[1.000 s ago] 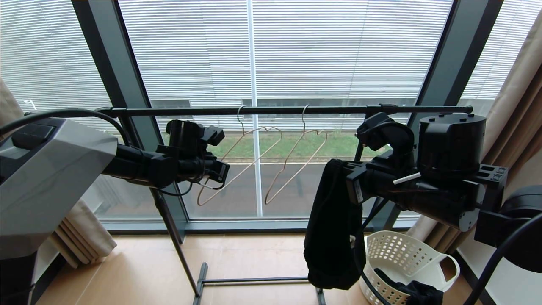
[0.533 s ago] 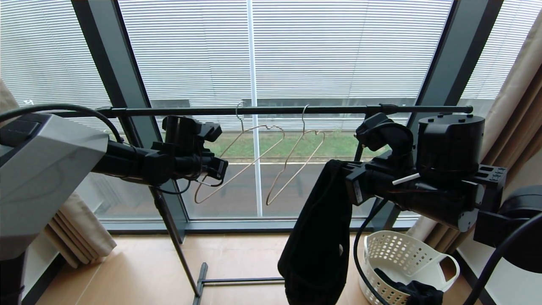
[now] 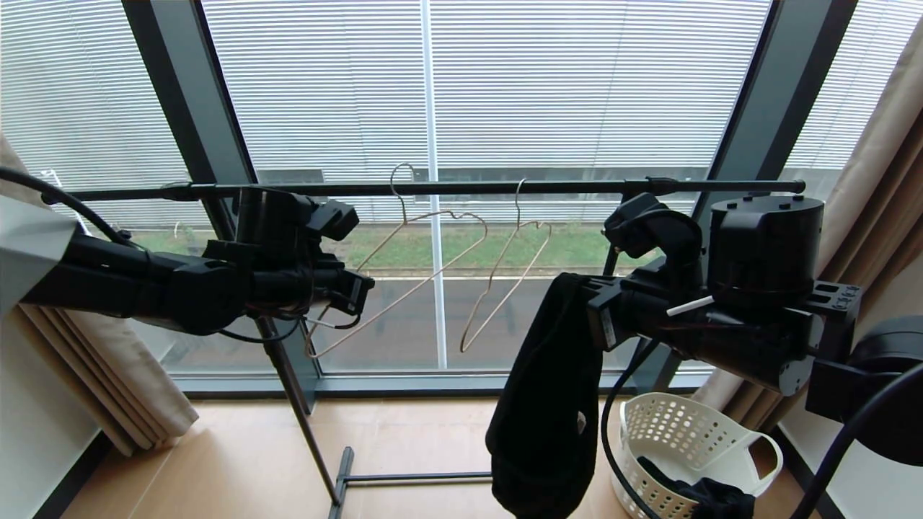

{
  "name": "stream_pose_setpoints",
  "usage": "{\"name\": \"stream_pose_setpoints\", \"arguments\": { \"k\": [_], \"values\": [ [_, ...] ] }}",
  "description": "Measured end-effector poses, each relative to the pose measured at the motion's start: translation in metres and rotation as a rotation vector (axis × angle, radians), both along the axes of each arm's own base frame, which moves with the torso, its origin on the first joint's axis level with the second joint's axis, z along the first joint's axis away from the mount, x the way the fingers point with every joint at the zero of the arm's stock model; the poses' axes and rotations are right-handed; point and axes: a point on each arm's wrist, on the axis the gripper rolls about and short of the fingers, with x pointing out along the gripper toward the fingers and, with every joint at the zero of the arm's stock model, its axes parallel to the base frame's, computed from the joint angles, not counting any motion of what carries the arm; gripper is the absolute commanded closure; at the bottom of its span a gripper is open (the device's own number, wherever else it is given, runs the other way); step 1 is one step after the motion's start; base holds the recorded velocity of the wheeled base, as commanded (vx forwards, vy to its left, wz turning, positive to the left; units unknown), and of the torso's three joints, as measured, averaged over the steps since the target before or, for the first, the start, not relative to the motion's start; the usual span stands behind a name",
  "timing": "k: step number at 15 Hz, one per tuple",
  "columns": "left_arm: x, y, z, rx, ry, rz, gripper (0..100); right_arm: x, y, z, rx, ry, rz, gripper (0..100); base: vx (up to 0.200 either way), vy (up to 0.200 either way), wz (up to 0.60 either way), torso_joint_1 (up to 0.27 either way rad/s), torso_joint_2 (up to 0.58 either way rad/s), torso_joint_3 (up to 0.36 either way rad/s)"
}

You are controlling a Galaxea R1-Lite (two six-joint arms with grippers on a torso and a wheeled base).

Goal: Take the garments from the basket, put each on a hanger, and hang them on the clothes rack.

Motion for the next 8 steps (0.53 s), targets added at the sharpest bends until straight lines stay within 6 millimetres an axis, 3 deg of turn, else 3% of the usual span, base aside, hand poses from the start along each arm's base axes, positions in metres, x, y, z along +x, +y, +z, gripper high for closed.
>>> {"name": "stream_pose_setpoints", "arguments": {
  "k": [3, 8],
  "values": [
    [-0.039, 0.008, -0.002, -0.006, -0.020, -0.011, 100, -0.007, 0.008, 0.000, -0.003, 0.006, 0.033, 100, 0.000, 0.000, 0.00, 0.000, 0.00, 0.000],
    [-0.113, 0.028, -0.032, -0.029, -0.082, -0.015, 100, -0.016, 0.017, -0.005, -0.026, -0.001, 0.010, 100, 0.000, 0.000, 0.00, 0.000, 0.00, 0.000]
  ]
}}
